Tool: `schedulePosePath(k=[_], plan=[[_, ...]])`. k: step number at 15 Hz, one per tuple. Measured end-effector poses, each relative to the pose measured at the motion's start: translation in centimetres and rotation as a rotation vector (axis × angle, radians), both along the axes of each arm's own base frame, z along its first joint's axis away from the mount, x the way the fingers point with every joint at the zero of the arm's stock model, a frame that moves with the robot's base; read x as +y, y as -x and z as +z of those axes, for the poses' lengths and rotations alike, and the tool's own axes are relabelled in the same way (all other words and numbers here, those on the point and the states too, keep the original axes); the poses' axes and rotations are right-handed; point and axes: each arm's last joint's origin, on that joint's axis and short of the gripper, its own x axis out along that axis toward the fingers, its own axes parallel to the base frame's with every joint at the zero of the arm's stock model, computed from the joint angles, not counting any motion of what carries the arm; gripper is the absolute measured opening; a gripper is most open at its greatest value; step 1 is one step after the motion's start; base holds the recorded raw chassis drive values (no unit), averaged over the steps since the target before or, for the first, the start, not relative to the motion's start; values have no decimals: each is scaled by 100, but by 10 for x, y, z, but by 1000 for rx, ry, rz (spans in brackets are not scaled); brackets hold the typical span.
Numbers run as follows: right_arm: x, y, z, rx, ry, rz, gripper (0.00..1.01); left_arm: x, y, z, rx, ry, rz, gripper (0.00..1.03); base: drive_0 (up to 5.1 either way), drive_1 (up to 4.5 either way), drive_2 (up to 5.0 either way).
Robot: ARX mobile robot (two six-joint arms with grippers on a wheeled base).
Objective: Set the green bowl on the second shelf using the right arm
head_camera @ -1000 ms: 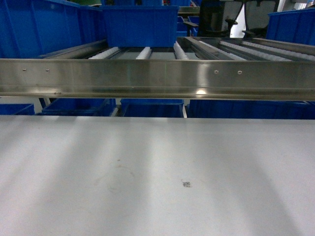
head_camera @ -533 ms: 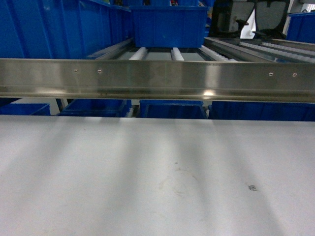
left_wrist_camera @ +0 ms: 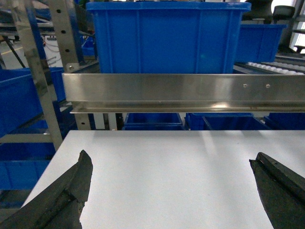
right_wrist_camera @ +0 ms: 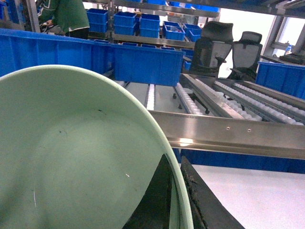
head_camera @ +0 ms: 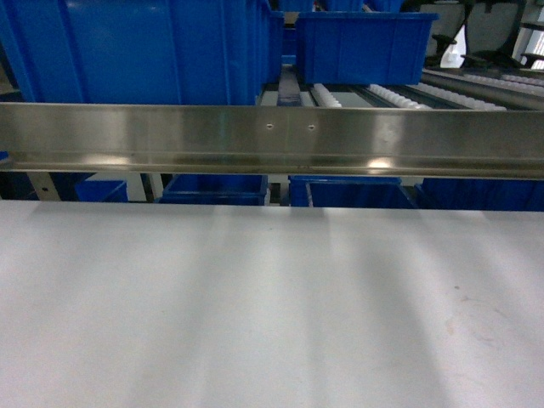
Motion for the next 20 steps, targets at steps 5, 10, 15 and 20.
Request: schedulePosePath(k=[5, 10, 15, 20], plan=[[0, 0, 0, -1, 0, 0, 3, 0, 0, 0, 0, 0, 0, 98, -492, 253, 253], [0, 0, 0, -1, 0, 0, 3, 0, 0, 0, -1, 0, 0, 98, -505, 240, 240], [0, 0, 0, -1, 0, 0, 3, 0, 0, 0, -1, 0, 0, 98, -502, 243, 243], [0, 0, 0, 4, 0, 0, 3, 0, 0, 0, -1, 0, -2, 98, -499, 246, 246]])
